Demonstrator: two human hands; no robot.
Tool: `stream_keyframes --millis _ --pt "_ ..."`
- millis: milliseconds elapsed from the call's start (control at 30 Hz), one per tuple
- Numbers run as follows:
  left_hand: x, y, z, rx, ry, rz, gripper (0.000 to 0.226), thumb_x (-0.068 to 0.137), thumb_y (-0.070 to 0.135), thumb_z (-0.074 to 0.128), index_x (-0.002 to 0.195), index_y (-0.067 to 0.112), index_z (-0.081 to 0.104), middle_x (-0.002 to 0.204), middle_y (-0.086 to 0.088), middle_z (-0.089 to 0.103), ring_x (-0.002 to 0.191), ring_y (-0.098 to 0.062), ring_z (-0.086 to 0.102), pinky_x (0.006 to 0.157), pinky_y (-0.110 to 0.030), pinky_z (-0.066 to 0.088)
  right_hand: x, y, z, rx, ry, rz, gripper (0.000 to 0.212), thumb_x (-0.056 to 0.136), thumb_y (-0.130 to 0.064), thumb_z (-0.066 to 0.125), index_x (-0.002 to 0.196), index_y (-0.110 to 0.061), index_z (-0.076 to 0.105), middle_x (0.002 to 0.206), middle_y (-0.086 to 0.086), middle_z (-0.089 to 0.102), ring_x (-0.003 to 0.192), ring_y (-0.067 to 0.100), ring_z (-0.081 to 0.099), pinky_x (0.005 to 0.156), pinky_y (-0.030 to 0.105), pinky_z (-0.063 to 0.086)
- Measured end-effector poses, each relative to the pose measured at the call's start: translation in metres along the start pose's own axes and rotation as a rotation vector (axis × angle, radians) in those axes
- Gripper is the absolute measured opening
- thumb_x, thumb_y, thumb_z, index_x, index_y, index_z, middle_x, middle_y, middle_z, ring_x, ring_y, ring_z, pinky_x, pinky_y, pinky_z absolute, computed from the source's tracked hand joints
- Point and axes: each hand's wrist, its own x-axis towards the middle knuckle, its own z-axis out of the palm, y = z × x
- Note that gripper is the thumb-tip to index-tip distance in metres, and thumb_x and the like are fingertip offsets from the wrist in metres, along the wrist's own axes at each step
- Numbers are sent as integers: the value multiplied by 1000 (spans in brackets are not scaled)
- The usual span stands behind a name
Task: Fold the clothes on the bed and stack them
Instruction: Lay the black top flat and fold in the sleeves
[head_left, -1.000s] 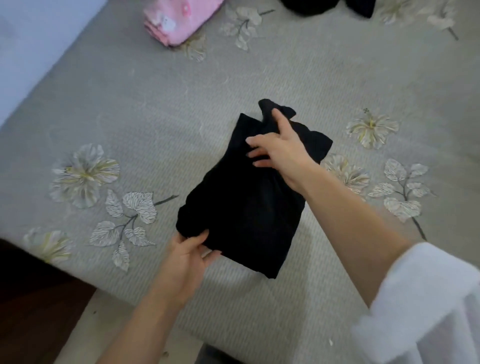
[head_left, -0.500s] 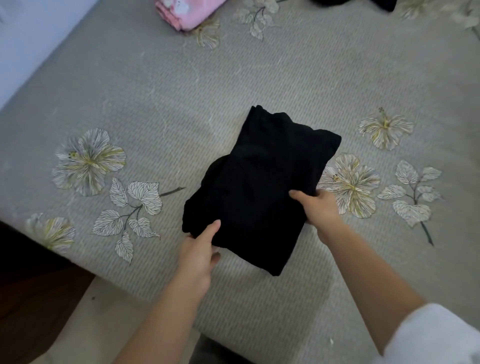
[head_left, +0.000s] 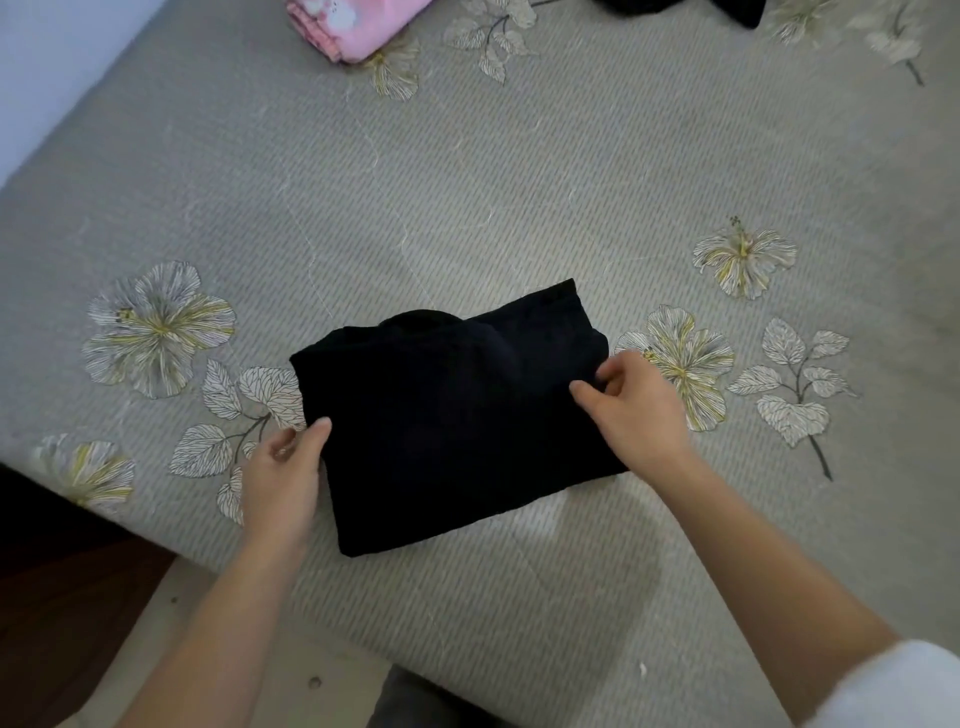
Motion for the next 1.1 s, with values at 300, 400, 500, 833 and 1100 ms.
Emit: stream_keyframes --millis 300,400,500,833,1100 --pt "-19 -2 -4 17 -194 -201 22 81 18 69 103 16 66 91 -3 72 84 -20 68 71 -32 53 4 12 14 381 -108 390 35 71 -14 79 99 -10 58 106 9 66 99 27 63 86 40 53" --pt "-31 21 -10 76 -264 -160 14 80 17 68 94 19 69 85 -1 74 72 -14 69 55 -24 48 -14 5 -6 507 -190 390 19 74 -6 74 89 -15 68 87 3 72 84 24 69 68 33 57" --pt "-54 51 -9 141 -344 -72 12 80 16 67 90 22 69 83 2 73 66 -9 68 51 -19 47 -42 0 -33 554 -177 320 20 76 -6 73 85 -23 69 89 1 72 85 22 69 76 36 57" --pt "-199 107 33 408 -685 160 15 82 15 64 96 17 67 95 -2 69 88 -19 66 62 -27 48 -178 48 -149 607 13 324 16 79 -10 70 82 -25 68 86 -1 71 81 19 67 69 31 52" --pt "-379 83 86 514 -879 417 13 79 14 62 69 17 53 70 0 63 60 -12 63 52 -23 44 -334 166 -252 765 273 300 16 84 -11 67 91 -25 67 95 2 71 86 22 68 73 37 54"
